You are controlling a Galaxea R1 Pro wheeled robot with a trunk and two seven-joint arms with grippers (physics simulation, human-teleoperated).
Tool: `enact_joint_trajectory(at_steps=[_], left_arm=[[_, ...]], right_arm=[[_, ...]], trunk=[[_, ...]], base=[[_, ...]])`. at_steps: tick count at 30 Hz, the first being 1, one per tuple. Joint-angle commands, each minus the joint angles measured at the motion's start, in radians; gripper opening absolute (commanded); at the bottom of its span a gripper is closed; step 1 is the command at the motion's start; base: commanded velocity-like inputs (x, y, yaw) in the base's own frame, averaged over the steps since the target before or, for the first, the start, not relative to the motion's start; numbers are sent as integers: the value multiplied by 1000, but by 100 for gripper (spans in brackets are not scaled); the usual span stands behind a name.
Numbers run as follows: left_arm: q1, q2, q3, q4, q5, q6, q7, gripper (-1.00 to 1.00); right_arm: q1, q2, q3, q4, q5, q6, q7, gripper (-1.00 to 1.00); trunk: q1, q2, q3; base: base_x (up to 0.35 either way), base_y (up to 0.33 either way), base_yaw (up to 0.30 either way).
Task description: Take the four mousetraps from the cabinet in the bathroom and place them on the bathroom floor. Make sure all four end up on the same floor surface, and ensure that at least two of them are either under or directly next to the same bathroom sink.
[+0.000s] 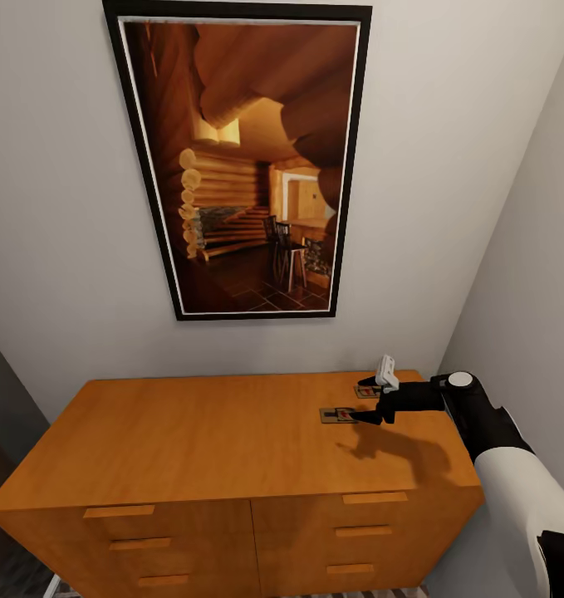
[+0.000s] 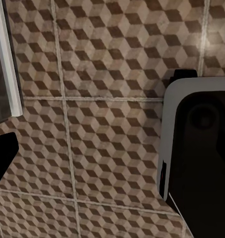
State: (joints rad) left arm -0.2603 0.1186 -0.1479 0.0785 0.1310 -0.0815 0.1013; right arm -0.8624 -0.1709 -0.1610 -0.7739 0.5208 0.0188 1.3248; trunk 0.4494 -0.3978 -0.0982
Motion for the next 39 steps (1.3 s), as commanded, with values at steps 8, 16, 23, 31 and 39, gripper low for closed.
enact_joint_trajectory(at_steps=[8, 16, 23, 31, 39], left_arm=[[-1, 0, -9, 4, 10, -7, 0, 100], [0, 0, -9, 4, 10, -7, 0, 100], [0, 0, -9, 4, 10, -7, 0, 100], [0, 0, -9, 4, 10, -7, 0, 100], [0, 0, -9, 4, 10, -7, 0, 100]], right_arm=[[0, 1, -3, -1, 6, 1, 5, 100], [0, 1, -3, -1, 7, -1, 9, 100], [0, -1, -3, -1, 7, -3, 12, 100], [0, -1, -3, -1, 7, -3, 13, 100], [0, -1, -3, -1, 7, -3, 13, 100]], trunk=[[1, -2, -2], [1, -2, -2], [1, -2, -2], [1, -2, -9], [1, -2, -19]], base=[[0, 0, 0], [0, 0, 0], [0, 0, 0], [0, 0, 0], [0, 0, 0]])
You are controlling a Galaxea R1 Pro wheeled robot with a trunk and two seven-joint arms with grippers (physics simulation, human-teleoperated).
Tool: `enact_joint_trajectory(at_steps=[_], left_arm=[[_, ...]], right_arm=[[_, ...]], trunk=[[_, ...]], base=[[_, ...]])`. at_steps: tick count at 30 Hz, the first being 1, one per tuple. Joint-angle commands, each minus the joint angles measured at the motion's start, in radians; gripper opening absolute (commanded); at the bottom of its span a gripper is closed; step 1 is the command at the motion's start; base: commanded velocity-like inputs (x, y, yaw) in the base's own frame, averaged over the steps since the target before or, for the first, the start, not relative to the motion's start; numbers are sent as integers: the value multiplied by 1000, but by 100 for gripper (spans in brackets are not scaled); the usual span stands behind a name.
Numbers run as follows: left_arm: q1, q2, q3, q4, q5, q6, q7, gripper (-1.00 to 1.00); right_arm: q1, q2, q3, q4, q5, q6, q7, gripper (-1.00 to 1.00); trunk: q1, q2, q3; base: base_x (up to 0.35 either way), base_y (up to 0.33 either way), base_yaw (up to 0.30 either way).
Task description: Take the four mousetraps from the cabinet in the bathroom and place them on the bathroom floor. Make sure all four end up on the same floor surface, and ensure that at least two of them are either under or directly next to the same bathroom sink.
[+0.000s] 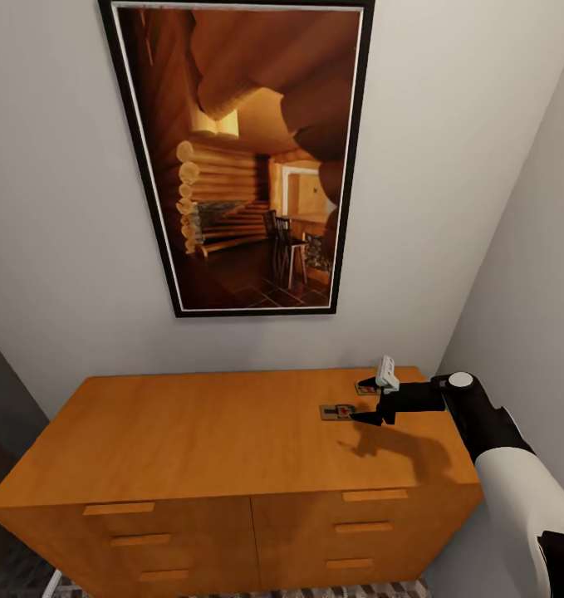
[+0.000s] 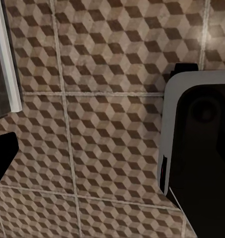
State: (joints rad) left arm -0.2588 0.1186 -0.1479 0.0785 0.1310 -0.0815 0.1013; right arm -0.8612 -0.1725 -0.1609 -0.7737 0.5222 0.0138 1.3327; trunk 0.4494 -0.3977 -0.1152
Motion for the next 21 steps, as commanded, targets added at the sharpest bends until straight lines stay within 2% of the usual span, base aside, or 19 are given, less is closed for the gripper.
enact_joint_trajectory(at_steps=[1, 21], left_arm=[[-2, 0, -9, 4, 10, -7, 0, 100], [-2, 0, -9, 4, 10, -7, 0, 100]], right_arm=[[-1, 1, -3, -1, 6, 2, 5, 100], [-1, 1, -4, -1, 6, 2, 5, 100]], trunk=[[1, -2, -4], [1, -2, -32]], base=[[0, 0, 0], [0, 0, 0]])
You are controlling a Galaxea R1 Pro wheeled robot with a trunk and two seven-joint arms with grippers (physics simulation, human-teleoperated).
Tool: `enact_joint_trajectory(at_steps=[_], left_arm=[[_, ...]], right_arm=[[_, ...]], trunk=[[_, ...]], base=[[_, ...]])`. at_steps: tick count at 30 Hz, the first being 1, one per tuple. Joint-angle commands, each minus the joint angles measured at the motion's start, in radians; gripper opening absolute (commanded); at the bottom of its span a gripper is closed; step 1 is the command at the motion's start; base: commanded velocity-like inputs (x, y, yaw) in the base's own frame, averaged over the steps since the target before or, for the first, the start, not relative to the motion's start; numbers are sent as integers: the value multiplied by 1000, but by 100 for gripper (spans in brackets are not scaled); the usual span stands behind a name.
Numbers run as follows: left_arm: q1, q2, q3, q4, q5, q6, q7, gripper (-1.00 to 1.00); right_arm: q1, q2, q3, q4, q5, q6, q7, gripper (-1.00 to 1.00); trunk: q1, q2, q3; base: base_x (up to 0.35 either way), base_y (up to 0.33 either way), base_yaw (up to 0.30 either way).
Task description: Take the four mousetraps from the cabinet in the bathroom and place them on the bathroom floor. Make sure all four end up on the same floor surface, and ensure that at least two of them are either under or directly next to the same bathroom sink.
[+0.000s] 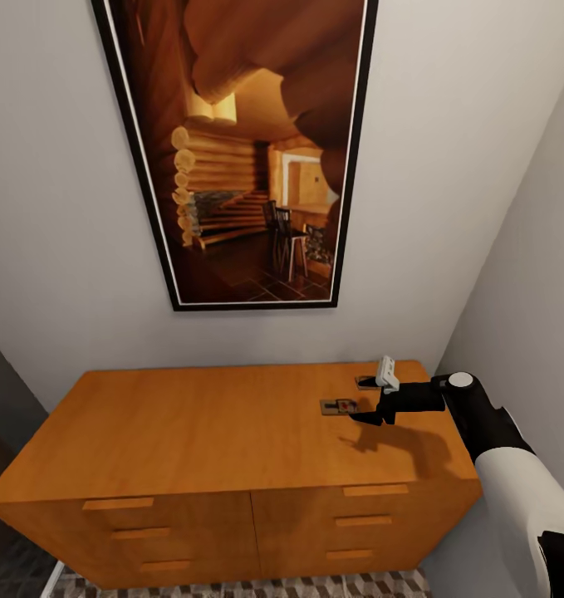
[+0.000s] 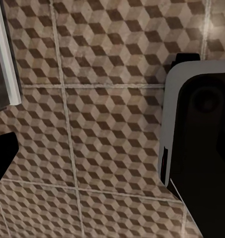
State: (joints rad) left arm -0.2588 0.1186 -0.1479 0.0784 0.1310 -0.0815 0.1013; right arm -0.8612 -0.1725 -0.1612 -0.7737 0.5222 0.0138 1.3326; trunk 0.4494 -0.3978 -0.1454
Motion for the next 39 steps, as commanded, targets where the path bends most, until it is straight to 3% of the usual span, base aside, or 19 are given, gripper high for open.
enact_joint_trajectory(at_steps=[1, 39], left_arm=[[-2, 0, -9, 4, 10, -7, 0, 100], [1, -2, -9, 4, 10, -7, 0, 100]], right_arm=[[-1, 1, -3, -1, 6, 2, 5, 100], [-1, 1, -4, -1, 6, 2, 5, 100]], trunk=[[1, -2, -4], [1, -2, -56]], base=[[0, 0, 0], [16, 0, 0]])
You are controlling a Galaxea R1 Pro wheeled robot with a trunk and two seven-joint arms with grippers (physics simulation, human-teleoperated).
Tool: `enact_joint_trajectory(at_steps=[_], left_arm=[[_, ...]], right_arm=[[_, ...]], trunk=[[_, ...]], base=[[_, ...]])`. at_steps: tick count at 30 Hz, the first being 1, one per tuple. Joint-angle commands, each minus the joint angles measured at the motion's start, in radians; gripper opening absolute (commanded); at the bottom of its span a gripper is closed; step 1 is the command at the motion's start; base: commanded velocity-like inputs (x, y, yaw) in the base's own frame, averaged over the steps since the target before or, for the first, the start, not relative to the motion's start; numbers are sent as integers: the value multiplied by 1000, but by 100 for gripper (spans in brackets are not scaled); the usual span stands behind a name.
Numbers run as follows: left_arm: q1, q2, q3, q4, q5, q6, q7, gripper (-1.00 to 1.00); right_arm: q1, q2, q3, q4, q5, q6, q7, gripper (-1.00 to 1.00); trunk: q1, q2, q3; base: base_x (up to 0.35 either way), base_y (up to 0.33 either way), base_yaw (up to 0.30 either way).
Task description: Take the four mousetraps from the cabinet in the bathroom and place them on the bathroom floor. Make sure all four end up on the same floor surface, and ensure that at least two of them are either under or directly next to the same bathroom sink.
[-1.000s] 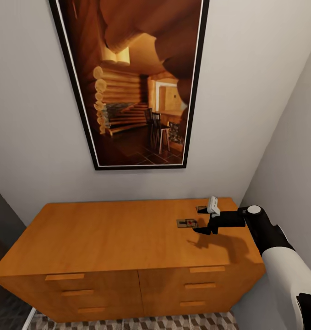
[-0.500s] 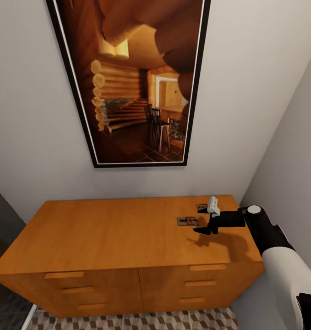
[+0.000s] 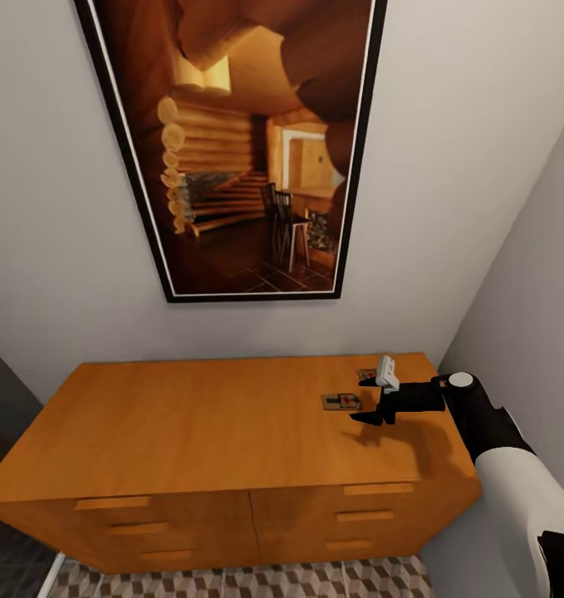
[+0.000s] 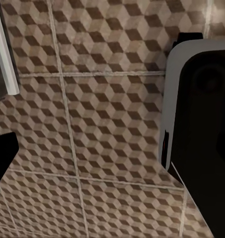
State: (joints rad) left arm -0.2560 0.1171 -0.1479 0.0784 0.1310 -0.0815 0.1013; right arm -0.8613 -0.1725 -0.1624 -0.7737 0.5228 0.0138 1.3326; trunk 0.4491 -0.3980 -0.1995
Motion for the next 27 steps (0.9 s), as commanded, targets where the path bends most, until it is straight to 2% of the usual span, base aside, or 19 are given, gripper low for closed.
enact_joint_trajectory(at_steps=[1, 9, 27], left_arm=[[-2, 0, -9, 4, 10, -7, 0, 100], [-2, -1, -9, 4, 10, -7, 0, 100], [-1, -1, -9, 4, 10, -7, 0, 100]], right_arm=[[-1, 1, -3, -1, 6, 2, 5, 100], [-1, 1, -3, -1, 6, 2, 5, 100], [-1, 1, -3, -1, 6, 2, 5, 100]], trunk=[[1, -2, -3], [1, -2, -4], [1, -2, -5]], base=[[232, 0, 0], [240, 0, 0], [13, 0, 0]])
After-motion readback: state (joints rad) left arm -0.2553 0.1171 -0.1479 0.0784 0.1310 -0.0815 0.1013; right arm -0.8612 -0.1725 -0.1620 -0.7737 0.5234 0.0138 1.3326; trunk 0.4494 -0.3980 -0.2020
